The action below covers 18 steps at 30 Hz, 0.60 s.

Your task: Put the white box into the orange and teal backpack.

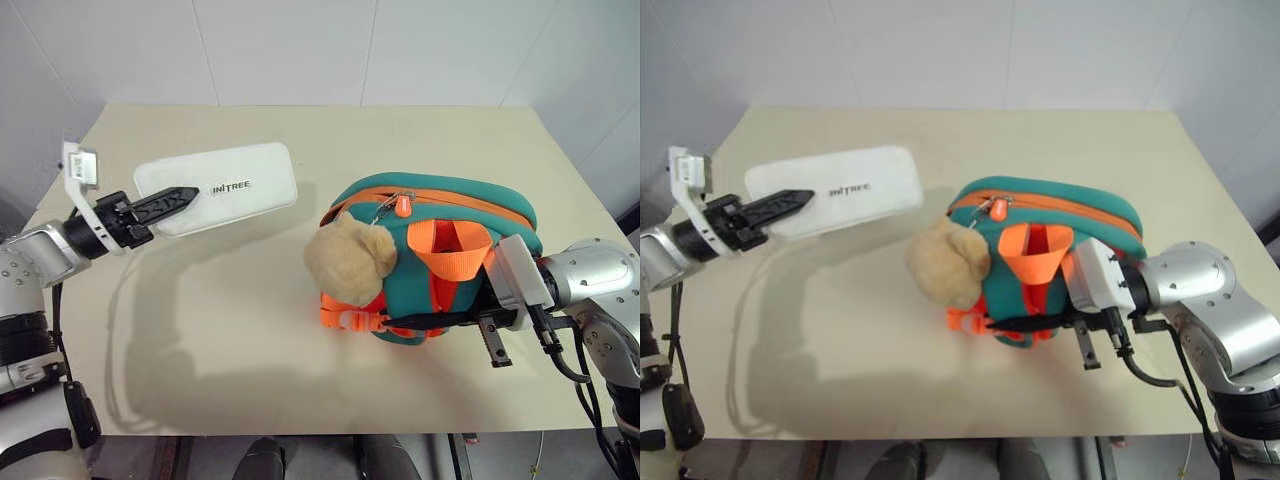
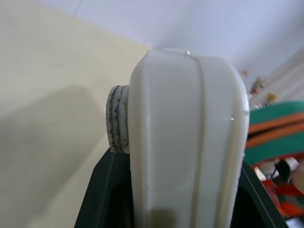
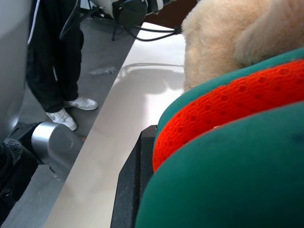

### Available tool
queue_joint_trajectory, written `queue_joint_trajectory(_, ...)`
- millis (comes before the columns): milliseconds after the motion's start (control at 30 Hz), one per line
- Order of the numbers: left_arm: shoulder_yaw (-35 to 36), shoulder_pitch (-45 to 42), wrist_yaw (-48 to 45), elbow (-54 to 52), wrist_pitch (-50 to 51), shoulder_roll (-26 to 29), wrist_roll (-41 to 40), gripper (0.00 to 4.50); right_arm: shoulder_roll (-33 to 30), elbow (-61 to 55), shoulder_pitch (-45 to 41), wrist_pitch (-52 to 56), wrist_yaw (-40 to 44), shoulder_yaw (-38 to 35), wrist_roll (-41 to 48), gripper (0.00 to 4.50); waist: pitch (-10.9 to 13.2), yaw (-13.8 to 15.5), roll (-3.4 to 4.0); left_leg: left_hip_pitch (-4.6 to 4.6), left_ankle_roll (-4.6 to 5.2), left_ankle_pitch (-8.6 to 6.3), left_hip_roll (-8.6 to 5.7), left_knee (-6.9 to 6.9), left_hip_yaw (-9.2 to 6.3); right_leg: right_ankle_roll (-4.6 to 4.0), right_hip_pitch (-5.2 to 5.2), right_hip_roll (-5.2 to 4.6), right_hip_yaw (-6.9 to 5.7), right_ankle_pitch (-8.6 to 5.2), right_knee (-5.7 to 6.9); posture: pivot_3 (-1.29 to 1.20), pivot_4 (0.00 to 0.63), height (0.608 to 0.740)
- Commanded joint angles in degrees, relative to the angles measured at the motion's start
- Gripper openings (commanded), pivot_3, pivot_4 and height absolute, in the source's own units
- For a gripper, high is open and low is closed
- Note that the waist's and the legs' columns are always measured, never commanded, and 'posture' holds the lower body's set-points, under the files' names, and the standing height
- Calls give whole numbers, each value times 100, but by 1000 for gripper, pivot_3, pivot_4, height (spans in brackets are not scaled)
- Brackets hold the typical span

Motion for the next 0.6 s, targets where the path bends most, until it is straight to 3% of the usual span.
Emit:
queue_joint_trajectory(33,69,-41,-705,-415,-537,194,-200,1281,-124,86,-122,-213,423,-35,80,487,0,-2,0,0,0,0,0,1,0,0,1,0,0,0,0,0,150,740)
queue_joint_trajectory(300,-228,-88,-1358,-692,-1038,357,-141,1281,-498,805,-264,-1123,1390,172,-370,487,0,-17,0,1,4,-2,1,2,2,0,1,1,0,0,1,0,150,740)
queue_joint_trajectory(600,55,143,-1686,-1381,-1668,342,-336,1281,-499,1131,-419,-1402,1292,382,-513,487,1,-27,0,1,5,-3,2,4,4,0,1,1,1,0,4,0,150,740)
